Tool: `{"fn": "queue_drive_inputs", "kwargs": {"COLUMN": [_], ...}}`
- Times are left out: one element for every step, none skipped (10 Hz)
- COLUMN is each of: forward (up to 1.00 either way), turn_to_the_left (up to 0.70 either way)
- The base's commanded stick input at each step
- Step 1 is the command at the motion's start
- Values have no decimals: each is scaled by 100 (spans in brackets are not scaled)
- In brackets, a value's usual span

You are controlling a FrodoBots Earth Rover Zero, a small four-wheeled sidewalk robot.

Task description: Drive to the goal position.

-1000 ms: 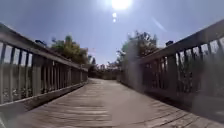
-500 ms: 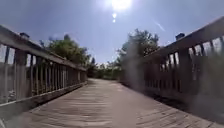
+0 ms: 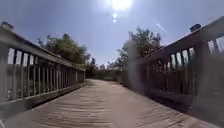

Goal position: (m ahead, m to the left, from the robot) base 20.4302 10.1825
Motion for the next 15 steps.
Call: {"fn": "queue_drive_inputs", "kwargs": {"forward": [70,70,70,70,70,70,70,70,70,70,70,70,70,70,70], "turn_to_the_left": [0,0,0,0,0,0,0,-4,-11,-4,0,0,0,0,0]}}
